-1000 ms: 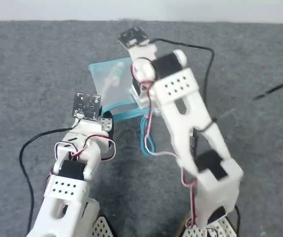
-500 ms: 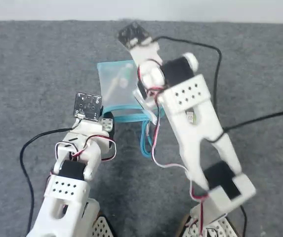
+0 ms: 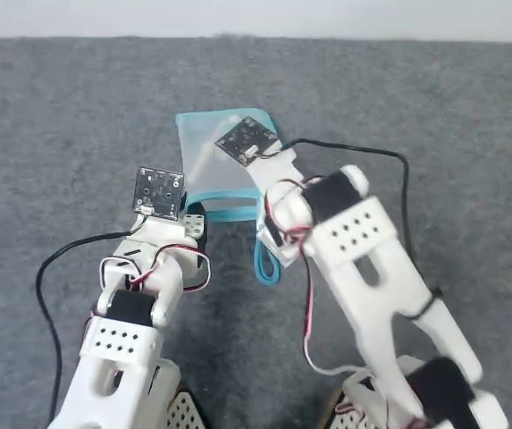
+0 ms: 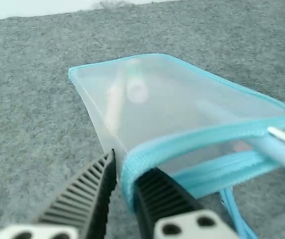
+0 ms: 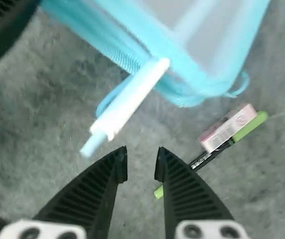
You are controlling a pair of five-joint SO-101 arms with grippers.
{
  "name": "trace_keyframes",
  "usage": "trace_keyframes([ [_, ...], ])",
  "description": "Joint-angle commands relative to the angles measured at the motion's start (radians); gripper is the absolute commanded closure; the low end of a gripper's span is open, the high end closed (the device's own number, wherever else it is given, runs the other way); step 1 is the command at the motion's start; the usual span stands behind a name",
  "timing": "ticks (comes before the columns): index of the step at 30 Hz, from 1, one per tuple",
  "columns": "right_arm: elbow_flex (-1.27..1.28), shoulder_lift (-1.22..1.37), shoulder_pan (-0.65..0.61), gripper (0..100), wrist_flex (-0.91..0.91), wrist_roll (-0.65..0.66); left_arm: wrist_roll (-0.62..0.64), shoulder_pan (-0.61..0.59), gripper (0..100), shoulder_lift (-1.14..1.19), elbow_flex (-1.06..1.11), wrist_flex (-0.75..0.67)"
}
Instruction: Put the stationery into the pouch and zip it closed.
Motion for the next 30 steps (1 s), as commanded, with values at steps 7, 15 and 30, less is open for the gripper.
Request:
trace_keyframes([
  [7, -0.219, -0.010, -0.012, 90.7, 0.005, -0.069, 0.012, 0.012, 99, 0.006, -0.021, -0.005],
  [15, -0.339, 0.159, -0.054, 90.6, 0.012, -0.106, 0.011, 0.012, 99, 0.011, -0.021, -0.006],
  [30, -0.193, 0.170, -0.050, 78.6, 0.001, -0.107, 0.009, 0.012, 99, 0.006, -0.021, -0.003],
])
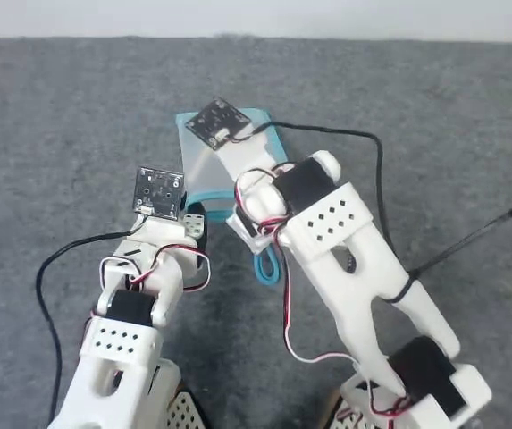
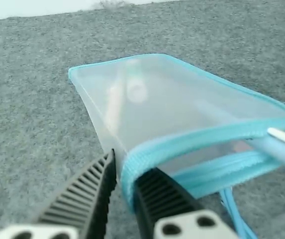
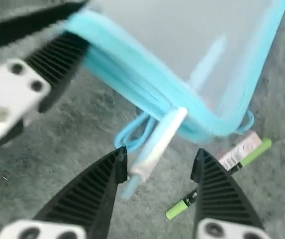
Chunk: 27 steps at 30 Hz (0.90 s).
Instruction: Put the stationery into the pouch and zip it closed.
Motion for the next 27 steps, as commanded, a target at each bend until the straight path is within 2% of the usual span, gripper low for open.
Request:
trace_keyframes([
  [1, 0.025, -0.002, 0.028, 78.6, -0.041, -0.017, 0.009, 0.012, 99, 0.006, -0.021, -0.003],
  [6, 0.077, -0.002, 0.025, 79.5, -0.114, -0.020, 0.011, 0.011, 99, 0.011, -0.021, -0.003],
  [12, 0.072, -0.004, 0.027, 99.7, -0.133, -0.020, 0.011, 0.006, 99, 0.012, -0.019, -0.003],
  [27, 0.040, -0.042, 0.027, 99.1, 0.030, -0.014, 0.009, 0.006, 99, 0.012, -0.019, -0.006],
])
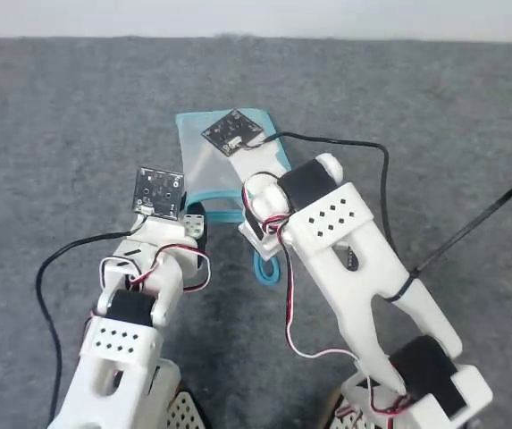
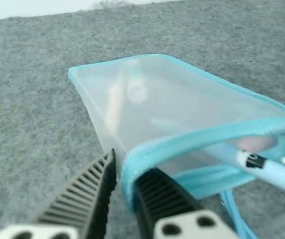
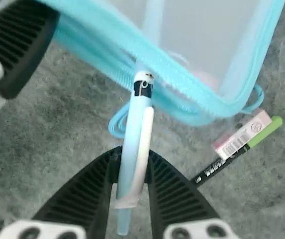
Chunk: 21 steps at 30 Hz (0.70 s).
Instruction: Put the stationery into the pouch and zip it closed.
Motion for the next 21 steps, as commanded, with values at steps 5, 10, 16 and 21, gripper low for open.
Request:
trace_keyframes([
  [5, -0.037, -0.160, 0.002, 99.1, 0.031, 0.003, 0.014, 0.006, 99, 0.014, -0.021, -0.008],
  [10, 0.009, -0.186, 0.002, 99.1, 0.024, 0.008, 0.014, 0.006, 99, 0.014, -0.022, -0.008],
  [16, 0.043, -0.176, -0.019, 99.1, -0.035, 0.020, 0.014, 0.012, 99, 0.014, -0.021, -0.025],
  [21, 0.031, -0.059, -0.022, 99.0, -0.166, -0.049, 0.012, 0.014, 99, 0.014, -0.021, -0.023],
])
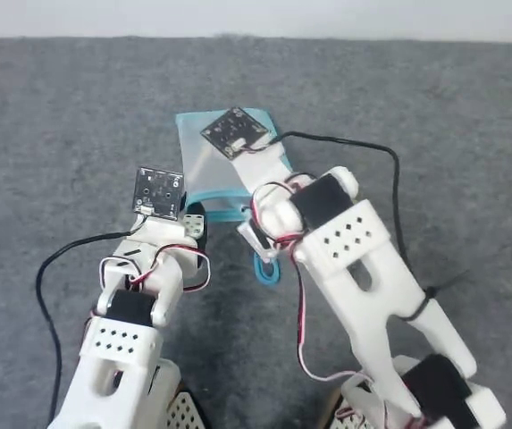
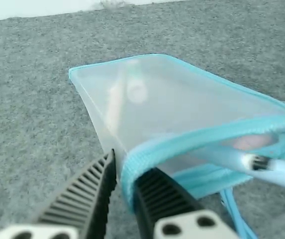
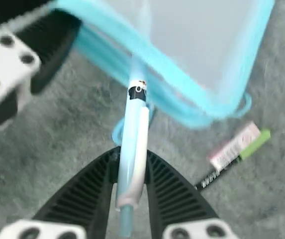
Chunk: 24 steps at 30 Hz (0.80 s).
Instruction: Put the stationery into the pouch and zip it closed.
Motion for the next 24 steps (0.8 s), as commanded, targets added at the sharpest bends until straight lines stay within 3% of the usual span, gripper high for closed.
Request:
trace_keyframes([
  [1, -0.029, 0.076, -0.002, 99.0, -0.101, -0.060, 0.012, 0.014, 99, 0.014, -0.021, -0.023],
  [9, -0.212, 0.268, -0.001, 97.2, -0.111, -0.109, 0.011, 0.014, 99, 0.014, -0.021, -0.021],
  [13, -0.299, 0.271, 0.013, 82.3, -0.031, -0.094, 0.011, 0.014, 99, 0.014, -0.021, -0.021],
  [16, -0.356, 0.271, 0.039, 73.7, 0.038, -0.011, 0.009, 0.009, 99, 0.014, -0.021, -0.021],
  [24, -0.453, 0.234, 0.097, 72.3, 0.202, 0.061, 0.009, 0.006, 99, 0.014, -0.021, -0.025],
])
